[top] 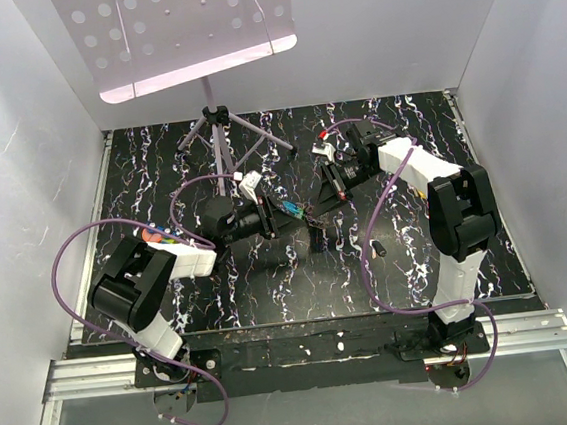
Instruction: Put the keys on the keyring
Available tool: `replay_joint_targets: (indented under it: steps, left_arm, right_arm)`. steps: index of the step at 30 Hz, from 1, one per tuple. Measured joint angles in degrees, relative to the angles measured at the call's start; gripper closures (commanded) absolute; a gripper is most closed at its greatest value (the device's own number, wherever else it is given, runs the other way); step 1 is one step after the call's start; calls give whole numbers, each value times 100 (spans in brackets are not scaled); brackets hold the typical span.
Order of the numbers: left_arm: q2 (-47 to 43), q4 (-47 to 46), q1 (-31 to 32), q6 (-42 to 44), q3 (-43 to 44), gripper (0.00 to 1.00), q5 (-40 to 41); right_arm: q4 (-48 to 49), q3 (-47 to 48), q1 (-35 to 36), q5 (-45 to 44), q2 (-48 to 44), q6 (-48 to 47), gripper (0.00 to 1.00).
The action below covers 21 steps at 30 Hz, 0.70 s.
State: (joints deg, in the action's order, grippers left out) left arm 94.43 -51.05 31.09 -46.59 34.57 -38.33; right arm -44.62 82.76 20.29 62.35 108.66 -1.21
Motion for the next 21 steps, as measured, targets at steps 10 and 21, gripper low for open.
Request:
replay_joint_targets:
  steps: [10,21]
  left_arm:
    - [0,0,0,-72,0,75,74]
    - [2,-7,2,-208,83,89,149]
  right_arm:
    - [0,0,0,2,0,-2,99]
    - [0,0,0,4,0,-2,99]
